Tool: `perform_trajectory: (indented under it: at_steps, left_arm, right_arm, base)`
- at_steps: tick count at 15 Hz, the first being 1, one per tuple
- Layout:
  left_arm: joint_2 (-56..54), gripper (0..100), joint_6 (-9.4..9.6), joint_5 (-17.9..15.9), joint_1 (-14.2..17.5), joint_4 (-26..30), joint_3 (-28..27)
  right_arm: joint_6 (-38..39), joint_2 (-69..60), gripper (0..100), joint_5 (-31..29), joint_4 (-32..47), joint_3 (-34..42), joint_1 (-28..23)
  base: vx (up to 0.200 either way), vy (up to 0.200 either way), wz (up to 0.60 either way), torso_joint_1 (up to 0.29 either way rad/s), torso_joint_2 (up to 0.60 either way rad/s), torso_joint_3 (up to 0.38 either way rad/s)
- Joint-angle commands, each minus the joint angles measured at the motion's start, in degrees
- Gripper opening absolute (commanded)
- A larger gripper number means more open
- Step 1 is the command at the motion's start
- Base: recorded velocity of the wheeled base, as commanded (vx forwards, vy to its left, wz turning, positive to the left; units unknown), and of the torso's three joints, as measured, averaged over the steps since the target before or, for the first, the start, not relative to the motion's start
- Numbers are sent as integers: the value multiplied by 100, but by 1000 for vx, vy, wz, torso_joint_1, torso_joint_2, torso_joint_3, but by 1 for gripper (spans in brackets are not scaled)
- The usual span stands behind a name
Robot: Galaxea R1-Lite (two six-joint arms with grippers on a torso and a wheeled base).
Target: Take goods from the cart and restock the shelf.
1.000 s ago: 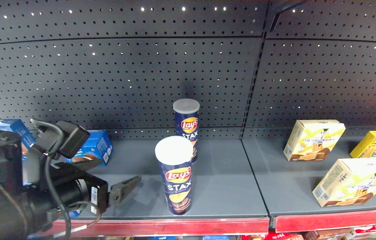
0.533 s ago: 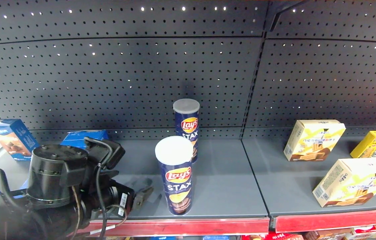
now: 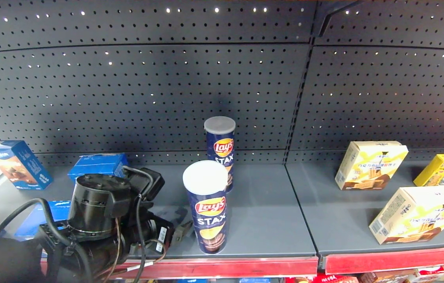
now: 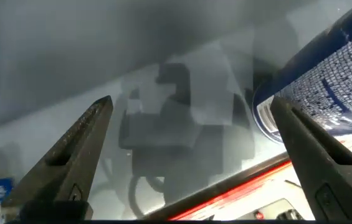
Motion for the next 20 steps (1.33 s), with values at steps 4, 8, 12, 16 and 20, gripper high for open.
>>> perform_trajectory:
  at_steps: [4,8,12,16,20]
  left_arm:
    - [247,100,0,-14,-110,-222,-149]
    - [317,100,18,-5,-242,-231,-210]
    - [326,100,18,4,-269,-231,-201]
    - [-96,100,229,179,118,-240,-193]
    - [-1239,100,773,74,971,-161,-500]
  right_arm:
    - [-3,7,100,3,4,0,0]
    - [-3,7,100,3,4,0,0]
    - [-3,7,100,3,-5,0,0]
    - [-3,7,100,3,4,0,0]
    - [-3,7,100,3,-5,0,0]
  base:
    - [0,0,0,0,0,0]
    - [0,0,0,0,0,0]
    - [0,0,0,0,0,0]
    - [0,0,0,0,0,0]
    - [0,0,0,0,0,0]
